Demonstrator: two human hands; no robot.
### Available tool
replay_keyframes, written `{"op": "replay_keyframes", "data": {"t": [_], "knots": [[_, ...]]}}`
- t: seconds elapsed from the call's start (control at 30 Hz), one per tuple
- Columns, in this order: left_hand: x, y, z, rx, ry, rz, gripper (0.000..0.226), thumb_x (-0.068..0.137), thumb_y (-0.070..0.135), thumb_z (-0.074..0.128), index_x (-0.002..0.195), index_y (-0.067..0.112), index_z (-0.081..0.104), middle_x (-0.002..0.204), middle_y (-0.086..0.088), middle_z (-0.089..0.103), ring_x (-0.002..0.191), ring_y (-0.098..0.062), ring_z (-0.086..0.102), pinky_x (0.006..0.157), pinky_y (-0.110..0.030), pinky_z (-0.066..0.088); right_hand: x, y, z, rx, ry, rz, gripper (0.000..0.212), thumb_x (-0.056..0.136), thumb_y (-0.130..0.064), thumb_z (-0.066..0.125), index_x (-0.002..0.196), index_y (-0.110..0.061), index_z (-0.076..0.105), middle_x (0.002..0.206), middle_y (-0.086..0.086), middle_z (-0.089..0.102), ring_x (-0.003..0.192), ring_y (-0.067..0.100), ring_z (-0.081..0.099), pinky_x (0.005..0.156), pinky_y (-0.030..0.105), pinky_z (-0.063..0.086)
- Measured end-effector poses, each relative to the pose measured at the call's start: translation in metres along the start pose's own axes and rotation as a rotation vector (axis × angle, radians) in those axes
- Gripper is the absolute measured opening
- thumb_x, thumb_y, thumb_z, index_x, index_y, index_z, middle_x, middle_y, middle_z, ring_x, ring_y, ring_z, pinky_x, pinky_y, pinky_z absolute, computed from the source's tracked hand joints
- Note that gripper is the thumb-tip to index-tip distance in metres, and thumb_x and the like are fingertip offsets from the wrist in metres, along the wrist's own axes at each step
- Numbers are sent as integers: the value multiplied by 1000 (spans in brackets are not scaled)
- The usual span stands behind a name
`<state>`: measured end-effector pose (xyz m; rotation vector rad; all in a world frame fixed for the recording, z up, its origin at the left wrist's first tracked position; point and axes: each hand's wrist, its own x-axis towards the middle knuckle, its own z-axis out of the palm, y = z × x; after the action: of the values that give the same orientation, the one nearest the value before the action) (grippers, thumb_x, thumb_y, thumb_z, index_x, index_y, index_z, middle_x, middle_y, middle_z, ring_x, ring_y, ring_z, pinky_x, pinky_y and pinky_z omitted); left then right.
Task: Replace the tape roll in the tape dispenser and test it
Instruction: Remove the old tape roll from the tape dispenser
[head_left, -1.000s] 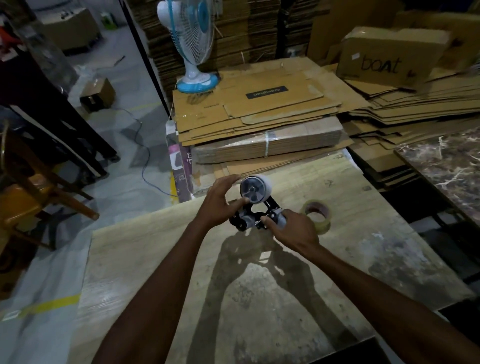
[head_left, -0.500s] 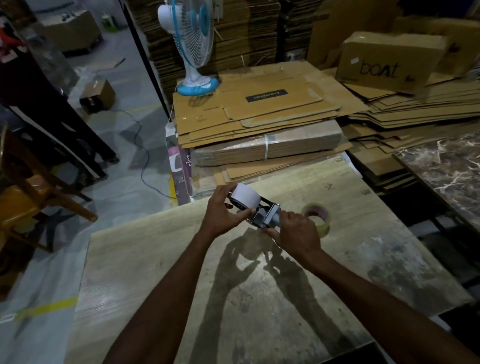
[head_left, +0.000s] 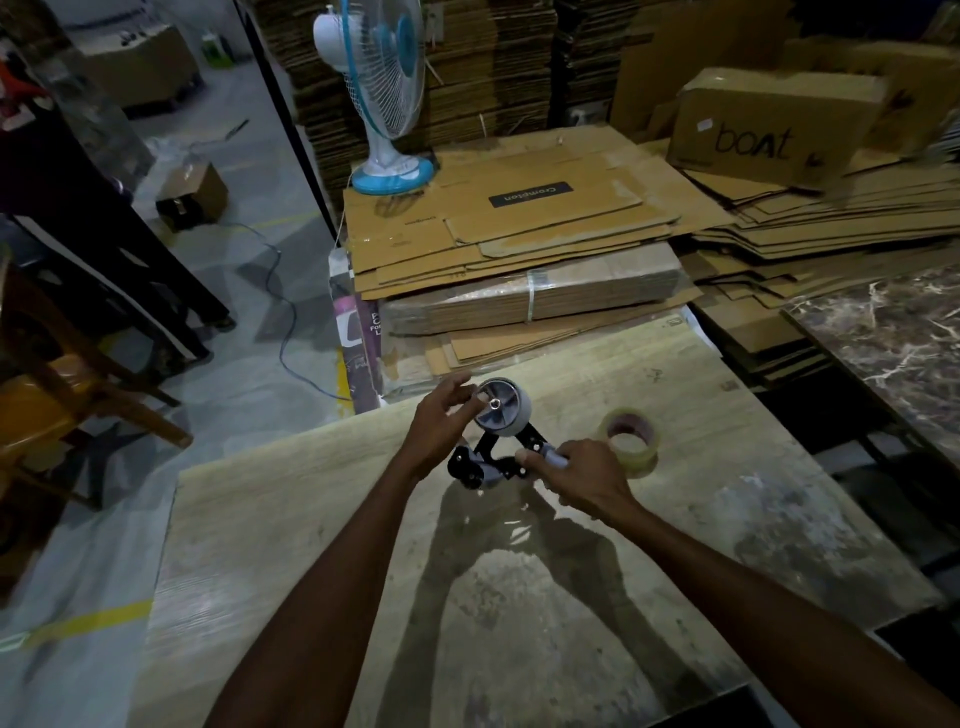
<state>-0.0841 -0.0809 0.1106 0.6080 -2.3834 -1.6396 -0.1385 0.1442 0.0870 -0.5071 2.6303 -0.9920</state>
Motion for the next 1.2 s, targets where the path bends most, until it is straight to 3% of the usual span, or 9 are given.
{"op": "replay_keyframes", "data": {"t": [0.17, 0.27, 0.37, 0.5, 0.6, 0.7, 0.87, 1.03, 1.2], "knots": [[-16, -17, 13, 476, 233, 292, 55, 89, 52, 71, 130, 16, 65, 132, -5, 61, 127, -25, 52, 105, -49, 43, -5, -5, 11, 353, -36, 191, 76, 74, -88, 48, 60, -14, 62, 58, 8, 67, 54, 21, 66, 53, 36, 50], [-28, -18, 30, 647, 502, 254, 53, 85, 56, 76, 117, 16, 59, 120, -4, 52, 117, -24, 44, 95, -36, 30, -6, -13, 17, 508, -100, 259, 71, 83, -84, 39, 85, -21, 72, 75, 2, 73, 65, 16, 69, 54, 26, 50], [-41, -7, 52, 444, 613, -10, 61, 79, 71, 71, 101, 20, 46, 101, 2, 49, 99, -22, 48, 90, -39, 37, 0, -17, 26, 615, -120, 301, 68, 89, -79, 33, 100, -23, 70, 83, 3, 72, 68, 17, 67, 55, 25, 47], [-35, -5, 68, 139, 481, -337, 77, 69, 86, 67, 110, 26, 40, 105, 0, 57, 97, -23, 60, 93, -47, 53, 14, -20, 38, 776, -100, 286, 64, 101, -59, 33, 112, -7, 67, 89, 10, 72, 71, 21, 68, 58, 26, 52], [-30, 1, 68, 36, 402, -342, 90, 71, 84, 68, 129, 19, 48, 111, -5, 63, 102, -23, 63, 88, -39, 55, 17, -22, 42, 842, -114, 308, 55, 104, -51, 31, 115, -9, 64, 94, 6, 70, 77, 14, 67, 57, 19, 51], [-21, 8, 60, -97, 423, -324, 86, 83, 69, 72, 144, 14, 50, 122, -8, 64, 109, -22, 62, 86, -32, 49, 18, -21, 41, 921, -148, 350, 45, 105, -46, 37, 113, -9, 61, 102, 8, 68, 85, 16, 65, 74, 30, 52], [-8, 15, 53, -177, 374, -263, 53, 87, 60, 73, 107, 10, 74, 101, -8, 74, 86, -15, 65, 68, -24, 47, 21, -14, 39, 749, -171, 258, 37, 94, -51, 48, 94, -16, 61, 98, 11, 68, 84, 23, 64, 85, 47, 55], [0, 25, 59, -271, 373, -271, 50, 87, 48, 79, 116, 9, 71, 99, -2, 74, 78, -3, 66, 52, -8, 47, 17, -27, 31, 806, -248, 359, 29, 105, -35, 45, 88, -20, 62, 95, 7, 68, 85, 21, 64, 79, 37, 52], [7, 32, 64, -339, 479, -290, 49, 85, 46, 82, 112, 6, 71, 98, -7, 74, 74, -8, 66, 46, -10, 45, 8, -21, 21, 738, -390, 139, 34, 106, -43, 39, 94, -23, 63, 92, -4, 67, 80, 10, 61, 65, 23, 44]]}}
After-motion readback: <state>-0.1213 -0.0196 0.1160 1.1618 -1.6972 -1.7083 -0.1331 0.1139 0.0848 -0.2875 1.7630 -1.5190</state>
